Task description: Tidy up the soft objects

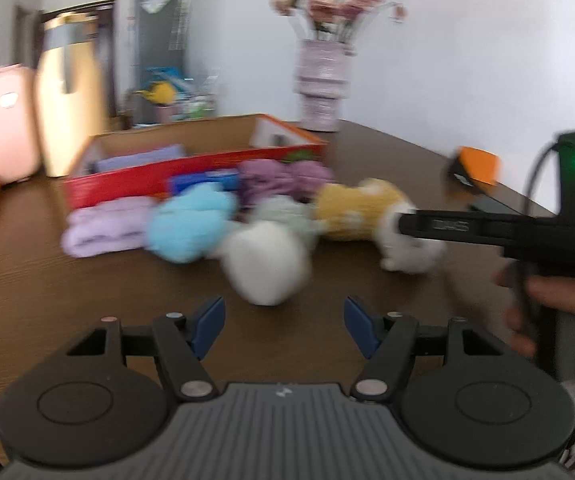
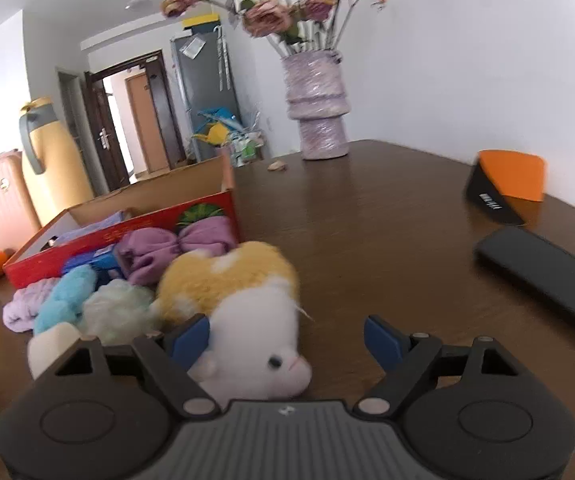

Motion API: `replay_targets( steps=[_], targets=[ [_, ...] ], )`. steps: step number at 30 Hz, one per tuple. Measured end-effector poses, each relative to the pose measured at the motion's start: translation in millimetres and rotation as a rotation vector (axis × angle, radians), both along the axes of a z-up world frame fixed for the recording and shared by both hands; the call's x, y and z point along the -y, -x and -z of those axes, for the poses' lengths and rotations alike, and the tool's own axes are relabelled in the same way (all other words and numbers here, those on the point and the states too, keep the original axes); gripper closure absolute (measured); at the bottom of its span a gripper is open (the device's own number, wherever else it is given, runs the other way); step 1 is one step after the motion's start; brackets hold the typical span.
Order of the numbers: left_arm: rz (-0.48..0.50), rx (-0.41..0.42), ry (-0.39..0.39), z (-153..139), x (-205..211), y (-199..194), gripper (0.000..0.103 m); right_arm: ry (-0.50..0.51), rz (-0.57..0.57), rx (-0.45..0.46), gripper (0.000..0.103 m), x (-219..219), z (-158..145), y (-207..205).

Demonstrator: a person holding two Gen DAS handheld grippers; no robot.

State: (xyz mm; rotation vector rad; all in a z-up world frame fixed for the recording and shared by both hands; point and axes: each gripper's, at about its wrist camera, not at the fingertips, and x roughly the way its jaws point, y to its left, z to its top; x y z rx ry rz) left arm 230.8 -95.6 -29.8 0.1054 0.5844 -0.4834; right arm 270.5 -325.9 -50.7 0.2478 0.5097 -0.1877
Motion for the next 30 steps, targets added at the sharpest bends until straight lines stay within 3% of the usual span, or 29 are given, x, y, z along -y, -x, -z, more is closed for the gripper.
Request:
replay_targets(
  steps=[4, 9, 11, 15, 23, 27, 30],
  targets=[
    [0.056, 0.008, 0.004, 0, 24, 5, 0.035, 0.034, -0.088, -0.006, 0.019, -1, 3, 1],
    [-0.038, -0.011, -0.006, 5, 24, -8, 0.04, 0.151, -0.179, -0.018, 0.026, -18, 4, -14],
    [-0.075, -0.021, -0.007, 8, 16, -10, 0.04, 0.151, -0.186, -0.034, 0.053, -16, 6, -15],
    [-0.101, -0.059, 0.011, 11, 8, -6, 0.04, 0.125, -0.228, -0.033, 0.053, -10, 7, 6],
    [-0.004, 0.02, -0.007, 11, 16, 35, 0.037, 0.108, -0.465, -0.005, 0.052, -25, 7, 91],
    [-0.009, 0.019, 0.007, 12, 6, 41, 0.036, 0.126, -0.582, 0.026, 0.047, -38, 2, 110],
    [-0.023, -0.009, 0.037, 14, -2, 36, 0.036, 0.119, -0.594, 0.055, 0.043, -40, 0, 119]
  ],
)
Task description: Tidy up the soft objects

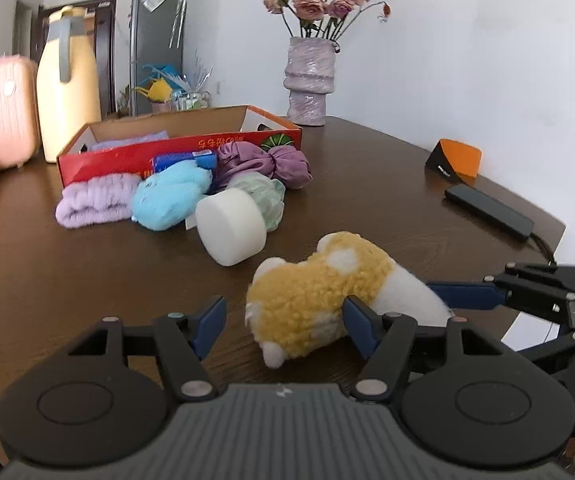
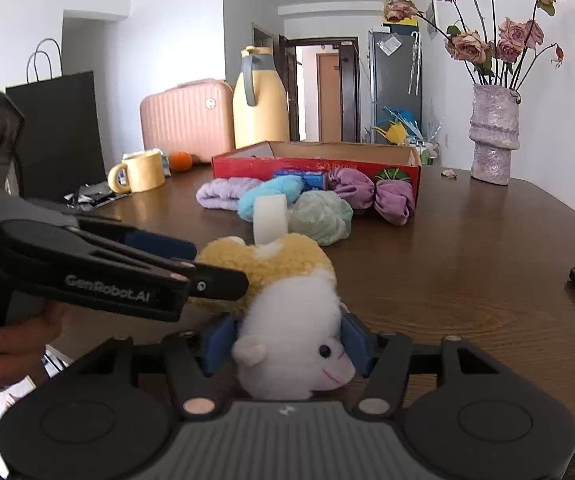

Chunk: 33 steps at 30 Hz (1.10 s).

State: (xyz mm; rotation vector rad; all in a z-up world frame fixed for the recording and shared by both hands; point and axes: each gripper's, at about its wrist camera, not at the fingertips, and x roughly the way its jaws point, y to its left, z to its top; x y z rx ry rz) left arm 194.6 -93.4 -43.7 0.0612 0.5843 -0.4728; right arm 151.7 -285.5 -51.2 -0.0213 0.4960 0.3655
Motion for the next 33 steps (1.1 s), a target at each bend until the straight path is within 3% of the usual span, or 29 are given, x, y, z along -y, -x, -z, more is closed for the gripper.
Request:
replay_targets(
  steps=[6, 11, 15, 22, 27, 30, 33],
  targets=[
    [0.016, -0.03, 0.053, 7, -4, -6, 0.038, -0.043, 0.017, -0.017, 0.043, 7, 3, -3],
    [0.032, -0.046, 0.074, 12, -5, -10, 0.056, -0.068, 0.014, -0.028, 0.05, 11, 8, -7],
    [0.038, -0.033, 0.051, 10, -6, -9, 0.063, -0.07, 0.005, -0.026, 0.053, 11, 8, -9],
    [0.063, 0.049, 0.075, -26, -7, -18, 0.064, -0.09, -0.001, 0.029, 0.056, 16, -10, -9],
    [0.11, 0.127, 0.102, -79, -4, -93, 0.064, -0.055, -0.004, 0.105, 0.056, 20, -59, -58],
    [0.101, 0.118, 0.106, -102, 6, -170, 0.063, -0.051, 0.001, 0.126, 0.056, 25, -88, -122],
    [0.121, 0.071, 0.108, -101, 16, -261, 0.058, -0.071, 0.026, 0.073, 0.056, 31, -106, -208]
  ],
)
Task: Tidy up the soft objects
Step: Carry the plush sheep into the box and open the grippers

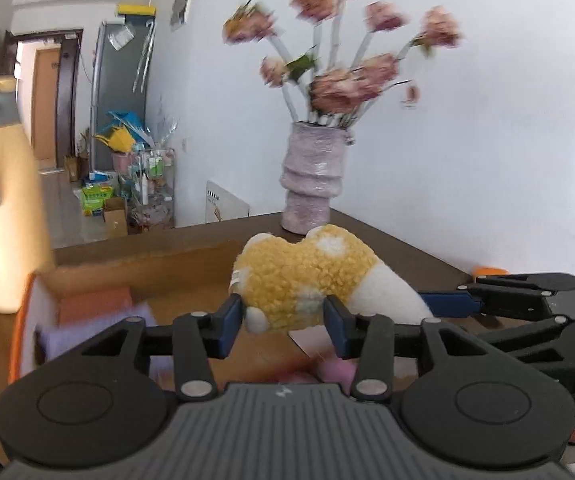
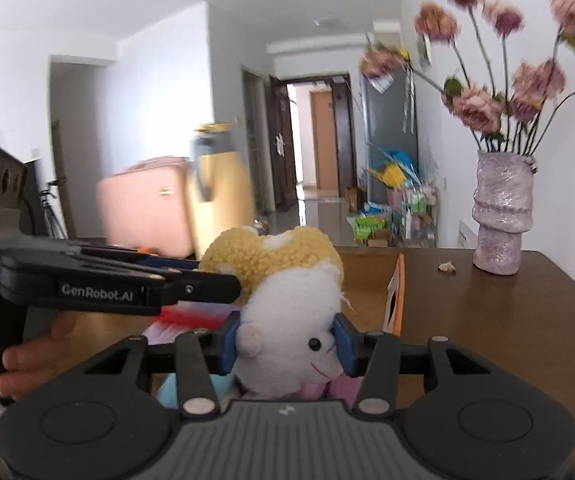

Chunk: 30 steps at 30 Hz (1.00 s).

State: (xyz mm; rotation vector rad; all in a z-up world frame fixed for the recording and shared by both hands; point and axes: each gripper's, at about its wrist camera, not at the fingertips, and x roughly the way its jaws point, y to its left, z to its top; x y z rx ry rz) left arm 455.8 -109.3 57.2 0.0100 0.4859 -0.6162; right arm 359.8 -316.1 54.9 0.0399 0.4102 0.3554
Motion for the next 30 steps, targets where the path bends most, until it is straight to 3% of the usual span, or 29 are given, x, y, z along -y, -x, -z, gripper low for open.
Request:
replay_targets(
  steps=[3, 6, 11, 13, 15, 18, 20, 25, 29, 30],
  targets=[
    [-0.036, -0.17, -0.004, 17, 10, -90, 0.058, 0.025, 0.012, -0.107, 0.056, 1, 2, -90],
    [-0.075, -0.202, -0.075, 27, 27, -148, 0.057, 0.022, 0.025, -0.226, 0.056, 2, 12, -171],
    [-0.077, -0.258, -0.182, 59, 52, -202, 0.061, 0.181, 0.106, -0.331, 0.056, -17, 33, -249],
    [-0.085, -0.274, -0.191, 71, 56, -209, 0.053, 0.24, 0.126, -0.37, 0.056, -28, 46, -257],
    [-0.077, -0.294, -0.182, 75, 56, -210, 0.053, 0.287, 0.129, -0.381, 0.055, -36, 60, -259],
    [-0.095, -0.254, -0.192, 68, 52, -201, 0.049, 0.349, 0.134, -0.375, 0.055, -45, 69, -258],
    [-0.103, -0.234, -0.203, 57, 47, -192, 0.048, 0.334, 0.139, -0.381, 0.051, -44, 66, -255],
    [-0.157, -0.171, -0.182, 12, 12, -153, 0.039, 0.276, 0.16, -0.312, 0.037, -27, 25, -229],
    [-0.223, -0.088, -0.183, -32, -23, -105, 0.036, 0.251, 0.176, -0.26, 0.035, -4, -19, -192],
    [-0.245, -0.055, -0.184, -44, -32, -89, 0.029, 0.257, 0.187, -0.242, 0.034, 1, -31, -180]
  ],
)
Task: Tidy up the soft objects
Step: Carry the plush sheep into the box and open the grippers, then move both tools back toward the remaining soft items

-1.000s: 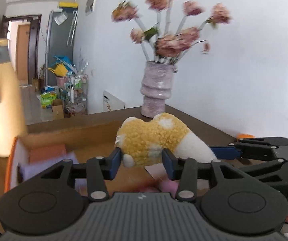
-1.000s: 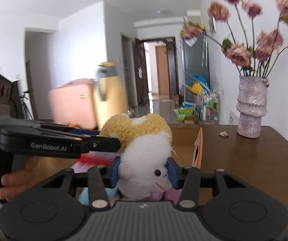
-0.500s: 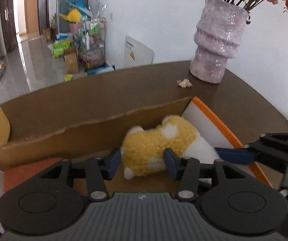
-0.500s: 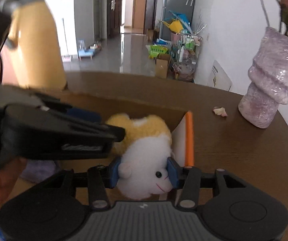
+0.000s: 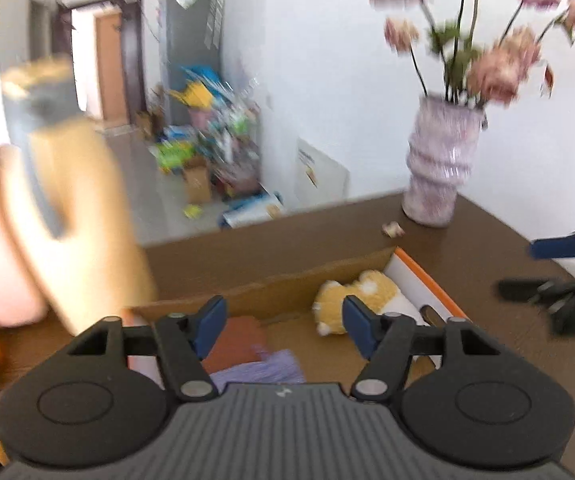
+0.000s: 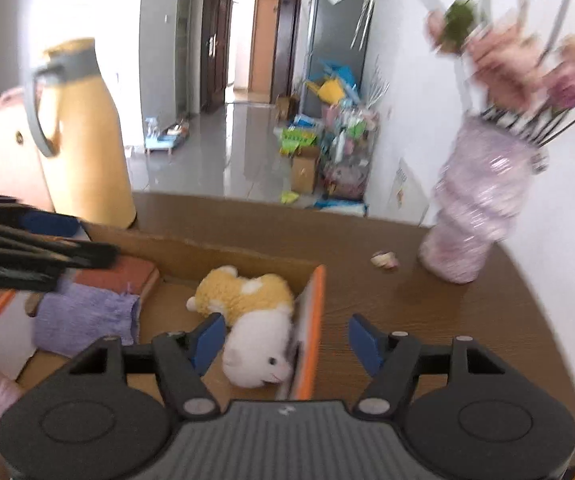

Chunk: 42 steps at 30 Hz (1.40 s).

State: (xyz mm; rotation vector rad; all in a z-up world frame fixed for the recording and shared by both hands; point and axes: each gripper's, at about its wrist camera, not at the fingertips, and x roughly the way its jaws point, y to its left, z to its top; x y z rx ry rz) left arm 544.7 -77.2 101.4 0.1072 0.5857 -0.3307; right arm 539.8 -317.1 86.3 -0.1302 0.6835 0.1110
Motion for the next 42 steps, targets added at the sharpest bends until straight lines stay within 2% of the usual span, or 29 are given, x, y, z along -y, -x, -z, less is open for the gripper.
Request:
replay_targets(
  steps=[1, 3, 6, 10, 16, 18, 20, 23, 26, 29, 32, 34, 37, 40, 42],
  targets=[
    [-0.017, 0.032, -0.011, -11, -7, 13, 0.025, 0.005, 0.009, 0.019, 0.032, 6, -11, 11],
    [-0.042, 0.094, -0.034, -35, -22, 42, 0.024, -0.002, 0.024, 0.058, 0.029, 16, -34, 38],
    [-0.069, 0.137, -0.025, -63, -41, 81, 0.022, -0.034, 0.041, 0.1, 0.027, 28, -59, 74],
    [-0.069, 0.175, -0.017, -82, -55, 123, 0.02, -0.044, 0.041, 0.142, 0.024, 29, -82, 116],
    [-0.039, 0.254, -0.014, -90, -65, 185, 0.018, -0.072, 0.019, 0.219, 0.022, 18, -102, 167],
    [-0.066, 0.275, -0.009, -85, -71, 204, 0.017, -0.085, 0.015, 0.24, 0.022, 14, -105, 180],
    [-0.132, 0.338, -0.013, -73, -82, 233, 0.012, -0.1, 0.017, 0.293, 0.021, 10, -106, 201],
    [-0.201, 0.395, 0.022, -39, -101, 286, 0.01, -0.155, -0.001, 0.409, 0.012, 8, -91, 247],
    [-0.245, 0.401, 0.029, 2, -113, 339, 0.009, -0.176, -0.003, 0.456, 0.012, 1, -58, 294],
    [-0.309, 0.417, 0.003, 38, -124, 388, 0.005, -0.196, -0.006, 0.488, 0.012, -7, -27, 337],
    [-0.292, 0.381, -0.014, 70, -135, 426, 0.004, -0.203, -0.06, 0.533, 0.012, -12, 12, 380],
    [-0.262, 0.352, -0.04, 84, -141, 441, 0.004, -0.204, -0.04, 0.495, 0.012, -15, 36, 398],
    [-0.259, 0.314, -0.055, 99, -152, 453, 0.004, -0.234, -0.021, 0.389, 0.013, -21, 71, 417],
    [-0.271, 0.271, -0.01, 103, -160, 439, 0.004, -0.244, -0.024, 0.319, 0.013, -31, 89, 424],
    [-0.3, 0.268, 0.022, 101, -163, 427, 0.004, -0.265, -0.022, 0.303, 0.017, -38, 92, 421]
  ],
)
